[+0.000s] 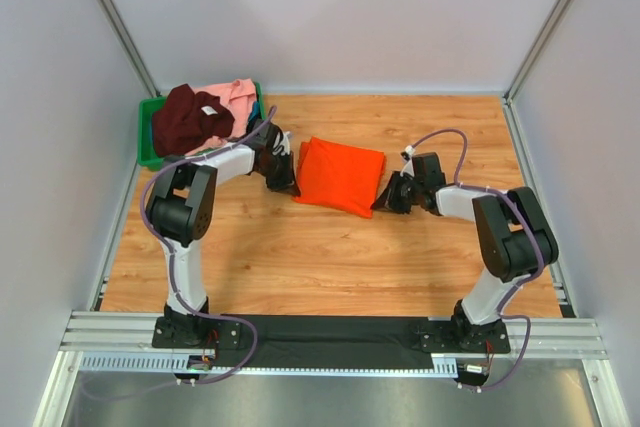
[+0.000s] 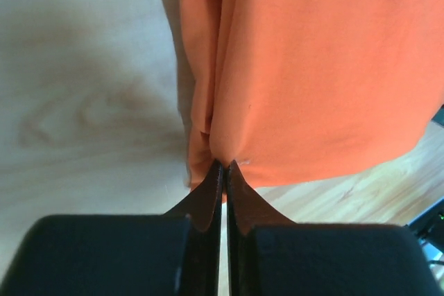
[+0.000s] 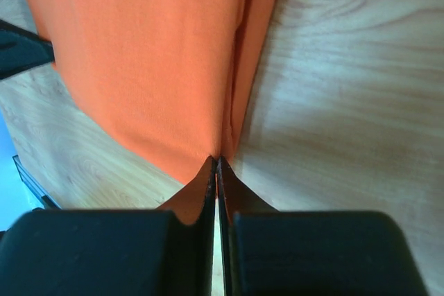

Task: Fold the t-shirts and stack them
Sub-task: Fold the tshirt, then neatly place the folded tshirt to the corner

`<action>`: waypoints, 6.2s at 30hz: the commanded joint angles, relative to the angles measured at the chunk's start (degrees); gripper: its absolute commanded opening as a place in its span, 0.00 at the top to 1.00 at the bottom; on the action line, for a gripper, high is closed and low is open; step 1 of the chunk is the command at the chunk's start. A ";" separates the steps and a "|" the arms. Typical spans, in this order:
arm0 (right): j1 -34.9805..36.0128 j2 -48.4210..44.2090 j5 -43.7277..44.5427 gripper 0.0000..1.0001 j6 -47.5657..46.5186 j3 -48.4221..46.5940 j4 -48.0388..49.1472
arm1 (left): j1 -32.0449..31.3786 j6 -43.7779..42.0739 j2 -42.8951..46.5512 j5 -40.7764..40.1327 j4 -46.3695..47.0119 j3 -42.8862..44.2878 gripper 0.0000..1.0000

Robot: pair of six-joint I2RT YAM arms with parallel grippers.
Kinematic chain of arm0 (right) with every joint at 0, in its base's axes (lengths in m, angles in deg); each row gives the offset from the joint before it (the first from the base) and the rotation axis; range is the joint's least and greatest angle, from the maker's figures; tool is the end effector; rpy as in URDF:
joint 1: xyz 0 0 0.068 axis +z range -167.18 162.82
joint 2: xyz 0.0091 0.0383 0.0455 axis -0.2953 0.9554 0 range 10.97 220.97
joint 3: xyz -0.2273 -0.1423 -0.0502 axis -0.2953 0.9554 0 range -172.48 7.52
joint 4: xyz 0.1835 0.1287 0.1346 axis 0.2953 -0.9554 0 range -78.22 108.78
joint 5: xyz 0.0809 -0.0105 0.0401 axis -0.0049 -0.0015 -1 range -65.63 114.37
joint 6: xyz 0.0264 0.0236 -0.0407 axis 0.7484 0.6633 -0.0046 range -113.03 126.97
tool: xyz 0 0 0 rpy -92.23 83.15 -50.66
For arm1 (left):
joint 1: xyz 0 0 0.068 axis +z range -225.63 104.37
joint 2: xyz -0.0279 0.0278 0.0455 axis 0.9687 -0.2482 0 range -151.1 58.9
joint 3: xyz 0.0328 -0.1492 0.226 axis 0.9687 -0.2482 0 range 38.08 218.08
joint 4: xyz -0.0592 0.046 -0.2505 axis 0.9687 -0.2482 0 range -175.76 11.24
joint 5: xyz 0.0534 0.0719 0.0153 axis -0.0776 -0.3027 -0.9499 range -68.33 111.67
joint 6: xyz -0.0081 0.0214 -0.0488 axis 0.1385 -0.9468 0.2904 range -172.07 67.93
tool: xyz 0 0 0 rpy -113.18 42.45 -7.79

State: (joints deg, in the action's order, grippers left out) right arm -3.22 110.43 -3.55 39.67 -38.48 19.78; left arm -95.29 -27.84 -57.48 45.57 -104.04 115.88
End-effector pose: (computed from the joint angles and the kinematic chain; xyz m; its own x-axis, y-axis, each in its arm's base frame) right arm 0.3082 0.0937 0.1292 -0.9123 0.2652 -0.3121 0.0034 0.7669 0.6417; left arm 0.3842 -0.1525 0.1486 -0.9661 -0.0533 -0.2527 0.0869 0.8543 -0.5125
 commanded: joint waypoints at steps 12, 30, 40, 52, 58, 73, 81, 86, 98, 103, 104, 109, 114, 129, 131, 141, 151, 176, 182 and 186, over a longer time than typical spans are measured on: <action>-0.42 -8.23 6.73 0.58 -5.80 -3.82 -12.31 | -2.22 6.71 12.31 -7.09 -5.55 -6.11 0.62; -5.69 13.82 -0.45 0.46 -10.47 -28.18 -13.57 | 0.76 -0.41 -7.46 2.63 -11.11 18.70 0.57; -7.01 20.33 -0.03 0.87 -7.57 -31.96 -9.26 | 2.69 2.75 -6.68 3.34 -6.37 14.05 1.00; -7.45 20.33 -0.90 1.00 -4.93 -30.38 -4.25 | 4.98 6.27 -7.29 9.32 -2.32 10.53 0.87; -7.54 17.44 -0.73 0.88 -6.16 -31.34 -8.10 | 4.98 4.43 -4.21 7.30 -5.92 13.25 0.71; -7.63 17.61 -7.41 0.47 -9.24 -32.13 -7.06 | 4.89 6.53 -8.95 10.90 -3.81 26.34 0.68; -7.63 22.27 -6.36 0.46 -9.16 -37.15 -8.73 | 4.89 4.78 -15.97 8.44 -5.39 32.50 0.69; -7.72 20.60 -4.86 0.47 -8.19 -34.95 -6.10 | 4.98 4.34 -19.23 7.66 -6.71 36.80 0.69; -7.63 24.99 -5.74 0.60 -7.13 -35.39 -5.30 | 5.07 4.07 -20.82 6.77 -6.10 37.25 0.67; -7.63 25.43 -4.86 0.70 -6.78 -36.27 -5.65 | 5.25 3.98 -21.35 6.34 -6.36 37.25 0.67; -7.63 25.69 -4.25 0.71 -6.78 -36.96 -6.70 | 5.42 4.16 -21.61 6.33 -6.45 37.25 0.67; -7.63 25.17 -4.25 0.71 -6.43 -38.11 -8.28 | 5.86 4.86 -22.23 6.51 -8.46 40.30 0.68; -7.63 20.88 -3.72 0.50 -6.52 -39.35 -10.92 | 5.86 6.54 -16.44 7.39 -13.03 44.62 0.67; -5.61 16.91 -2.84 0.38 -16.45 -34.42 -23.22 | 5.95 -0.76 16.26 9.68 -15.06 14.50 0.66; -5.69 17.52 -2.14 0.38 -16.97 -33.72 -23.41 | 5.95 -2.07 18.81 8.44 -16.46 11.78 0.66; -3.67 19.36 -4.51 0.48 -15.49 -29.33 -18.75 | 5.95 -4.27 27.08 10.55 -17.70 5.17 0.66; -3.67 21.65 -3.55 0.85 -14.78 -31.34 -20.33 | 5.95 -4.72 26.12 9.76 -18.14 3.94 0.66; -13.42 28.68 13.24 1.00 -25.76 -55.77 -40.18 | 3.76 -1.38 26.99 17.67 -11.11 -3.71 0.66; -18.70 31.66 18.95 1.00 -27.78 -64.03 -44.05 | 0.24 -2.08 27.25 18.54 -11.90 -2.92 0.66; -19.93 33.08 26.67 1.00 -30.86 -67.73 -44.15 | 0.15 -1.64 28.04 20.57 -11.03 -2.92 0.65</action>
State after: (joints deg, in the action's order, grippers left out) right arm -22.26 142.32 15.01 12.81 -102.43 -23.33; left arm -95.42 -29.83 -32.11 63.25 -117.05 112.12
